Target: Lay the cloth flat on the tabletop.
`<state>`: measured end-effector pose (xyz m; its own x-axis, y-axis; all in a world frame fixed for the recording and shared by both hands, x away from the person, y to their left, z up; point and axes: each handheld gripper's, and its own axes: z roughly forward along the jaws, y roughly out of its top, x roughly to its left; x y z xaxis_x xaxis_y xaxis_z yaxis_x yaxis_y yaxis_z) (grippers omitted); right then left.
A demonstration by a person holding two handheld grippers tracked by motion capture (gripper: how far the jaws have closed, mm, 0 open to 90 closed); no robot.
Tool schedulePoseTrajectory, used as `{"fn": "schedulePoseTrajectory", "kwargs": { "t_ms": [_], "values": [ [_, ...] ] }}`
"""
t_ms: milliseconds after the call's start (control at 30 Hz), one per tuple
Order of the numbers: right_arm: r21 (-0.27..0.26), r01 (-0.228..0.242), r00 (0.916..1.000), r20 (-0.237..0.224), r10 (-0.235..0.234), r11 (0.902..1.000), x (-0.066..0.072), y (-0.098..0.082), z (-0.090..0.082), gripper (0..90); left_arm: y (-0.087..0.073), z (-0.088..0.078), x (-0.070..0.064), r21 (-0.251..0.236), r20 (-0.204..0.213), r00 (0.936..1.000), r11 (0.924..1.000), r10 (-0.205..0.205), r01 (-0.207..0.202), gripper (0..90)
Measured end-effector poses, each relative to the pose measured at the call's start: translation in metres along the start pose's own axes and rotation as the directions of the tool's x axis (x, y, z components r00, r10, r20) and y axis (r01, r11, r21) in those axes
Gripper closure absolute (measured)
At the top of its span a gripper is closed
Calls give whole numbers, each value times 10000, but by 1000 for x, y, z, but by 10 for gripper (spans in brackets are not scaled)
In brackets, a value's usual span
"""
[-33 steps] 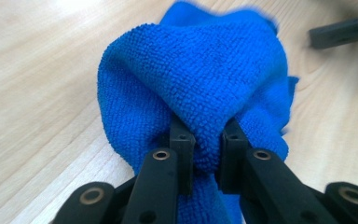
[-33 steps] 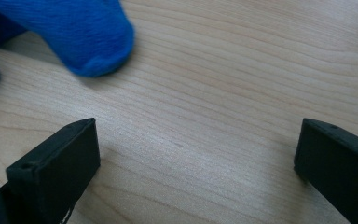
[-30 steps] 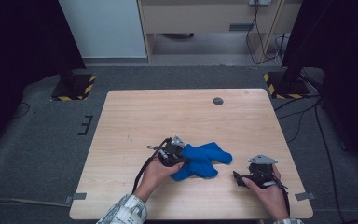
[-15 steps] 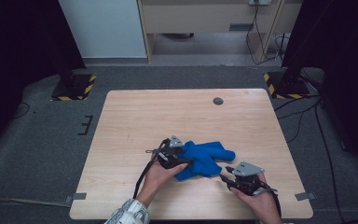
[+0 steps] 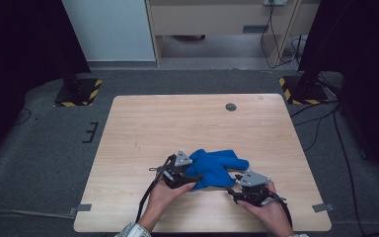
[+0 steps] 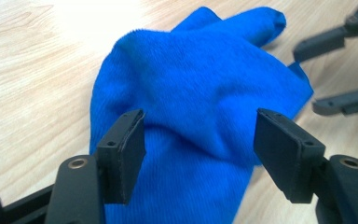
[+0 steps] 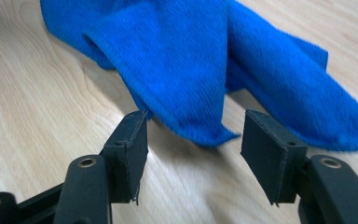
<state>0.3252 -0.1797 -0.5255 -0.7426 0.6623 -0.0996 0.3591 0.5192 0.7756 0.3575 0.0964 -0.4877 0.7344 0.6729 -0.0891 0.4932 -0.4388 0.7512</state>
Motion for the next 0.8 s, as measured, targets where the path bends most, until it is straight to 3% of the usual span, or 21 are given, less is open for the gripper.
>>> {"fn": "schedulePoseTrajectory", "kwargs": {
  "t_ms": [67, 133, 233, 333, 467, 667, 800],
  "values": [
    [42, 93, 9999, -56, -93, 9999, 1, 2, 4, 421, -7, -5, -2, -61, 55, 10000, 10000, -27, 27, 333],
    [159, 242, 9997, -20, -242, 9996, 1, 3, 8, 514, -13, -8, -2, -86, 105, 9999, 9999, -115, 116, 331],
    [88, 193, 9998, -113, -192, 9998, -2, 5, 9, 722, -23, -10, -4, -127, 248, 9995, 9997, -190, 193, 330],
    [-34, 123, 9997, -212, -124, 9999, -3, 5, 6, 824, -31, -6, -4, -20, 413, 9989, 9998, -214, 215, 331],
    [-323, -32, 9996, -299, 22, 9995, -6, 6, -1, 863, -37, 1, -7, 84, 536, 9986, 10000, 15, -19, 344],
    [-525, -367, 9989, -310, 351, 9979, -9, 6, -6, 864, -41, 11, -11, 495, 393, 9986, 9981, 361, -380, 382],
    [-623, -453, 9986, -294, 435, 9970, -10, 7, -9, 866, -41, 13, -9, 545, 128, 9995, 9981, 273, -279, 513]
  ]
}}
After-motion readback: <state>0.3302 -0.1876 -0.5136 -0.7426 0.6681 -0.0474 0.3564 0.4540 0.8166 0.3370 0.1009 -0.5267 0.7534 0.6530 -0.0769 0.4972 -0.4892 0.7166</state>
